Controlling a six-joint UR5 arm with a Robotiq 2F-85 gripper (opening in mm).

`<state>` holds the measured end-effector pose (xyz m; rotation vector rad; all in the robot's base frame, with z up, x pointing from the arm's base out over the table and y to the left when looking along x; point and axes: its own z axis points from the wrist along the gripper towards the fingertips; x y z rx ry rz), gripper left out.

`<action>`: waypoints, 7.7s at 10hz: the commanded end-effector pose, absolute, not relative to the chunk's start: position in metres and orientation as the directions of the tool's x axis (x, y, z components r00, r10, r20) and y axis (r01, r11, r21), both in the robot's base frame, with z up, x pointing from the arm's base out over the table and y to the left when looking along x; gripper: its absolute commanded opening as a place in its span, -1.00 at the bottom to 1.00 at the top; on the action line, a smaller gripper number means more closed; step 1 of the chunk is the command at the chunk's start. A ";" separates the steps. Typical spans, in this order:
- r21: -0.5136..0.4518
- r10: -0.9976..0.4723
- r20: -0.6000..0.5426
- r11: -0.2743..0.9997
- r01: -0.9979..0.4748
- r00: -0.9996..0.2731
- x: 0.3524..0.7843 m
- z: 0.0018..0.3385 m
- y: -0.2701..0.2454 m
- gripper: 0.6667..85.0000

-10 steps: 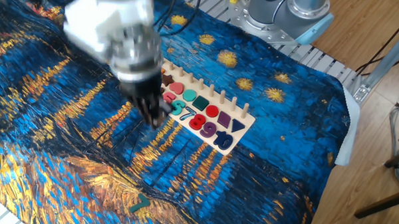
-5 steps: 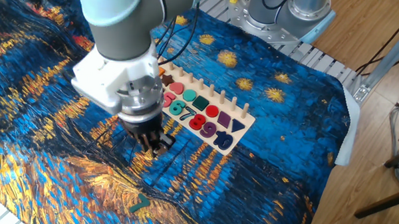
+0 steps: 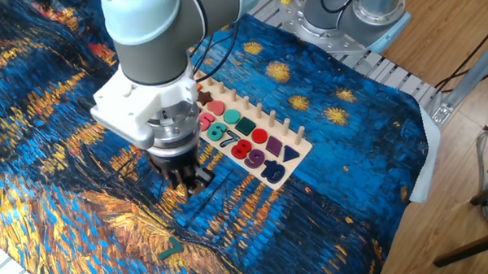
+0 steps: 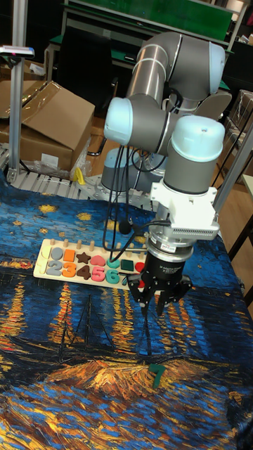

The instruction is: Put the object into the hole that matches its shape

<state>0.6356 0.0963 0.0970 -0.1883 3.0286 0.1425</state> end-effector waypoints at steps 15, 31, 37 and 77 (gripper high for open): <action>0.077 -0.095 -0.128 0.991 -0.105 -0.987 0.730 0.027 0.139 -0.10; 0.061 -0.068 -0.083 0.995 -0.073 -0.994 0.719 0.026 0.133 -0.13; 0.052 -0.046 -0.115 0.997 -0.052 -0.992 0.732 0.018 0.131 -0.15; -0.008 -0.077 -0.110 0.997 -0.076 -0.991 0.624 0.105 0.069 -0.98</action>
